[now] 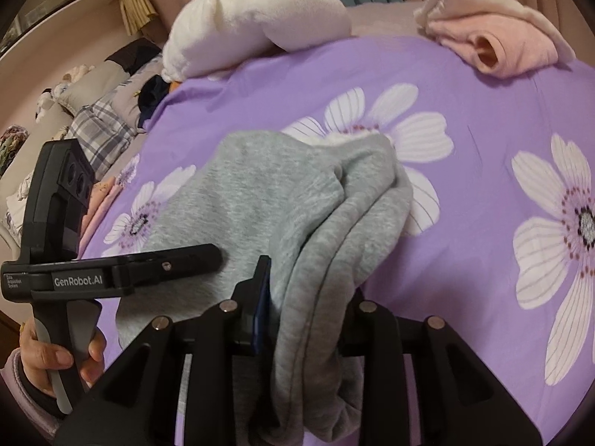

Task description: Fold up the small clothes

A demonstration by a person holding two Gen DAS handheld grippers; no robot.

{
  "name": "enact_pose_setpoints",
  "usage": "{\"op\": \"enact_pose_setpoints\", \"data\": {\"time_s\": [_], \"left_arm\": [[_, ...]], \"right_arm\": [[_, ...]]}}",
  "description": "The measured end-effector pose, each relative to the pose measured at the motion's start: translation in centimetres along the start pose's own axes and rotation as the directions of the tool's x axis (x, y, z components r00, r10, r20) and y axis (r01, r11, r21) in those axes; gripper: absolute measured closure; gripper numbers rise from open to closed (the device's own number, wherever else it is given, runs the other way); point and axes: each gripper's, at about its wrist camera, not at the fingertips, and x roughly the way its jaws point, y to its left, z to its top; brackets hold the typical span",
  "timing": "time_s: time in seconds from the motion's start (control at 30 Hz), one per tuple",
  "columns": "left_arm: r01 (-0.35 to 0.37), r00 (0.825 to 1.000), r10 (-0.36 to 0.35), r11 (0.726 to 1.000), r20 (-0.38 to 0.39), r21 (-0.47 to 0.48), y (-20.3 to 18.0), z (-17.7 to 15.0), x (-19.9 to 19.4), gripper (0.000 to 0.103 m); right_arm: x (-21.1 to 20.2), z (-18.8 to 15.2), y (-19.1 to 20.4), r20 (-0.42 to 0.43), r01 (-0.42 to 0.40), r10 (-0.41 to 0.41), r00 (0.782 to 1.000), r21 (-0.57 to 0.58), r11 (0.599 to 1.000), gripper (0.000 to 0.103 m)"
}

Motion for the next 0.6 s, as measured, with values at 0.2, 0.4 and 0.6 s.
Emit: {"op": "enact_pose_setpoints", "data": {"time_s": [0.2, 0.4, 0.6], "left_arm": [[-0.054, 0.998, 0.055, 0.997, -0.007, 0.048, -0.3, -0.4, -0.2, 0.025], [-0.094, 0.996, 0.094, 0.992, 0.004, 0.082, -0.6, -1.0, -0.8, 0.024], [-0.097, 0.995, 0.097, 0.993, 0.000, 0.075, -0.3, -1.6, -1.1, 0.023]], "right_arm": [[0.4, -1.2, -2.1, -0.033, 0.034, -0.032, 0.999, 0.075, 0.997, 0.050], [-0.6, -1.9, -3.1, -0.020, 0.046, -0.044, 0.999, 0.110, 0.993, 0.044], [-1.0, -2.4, -3.1, -0.027, 0.058, -0.056, 0.998, 0.104, 0.993, 0.044]]}}
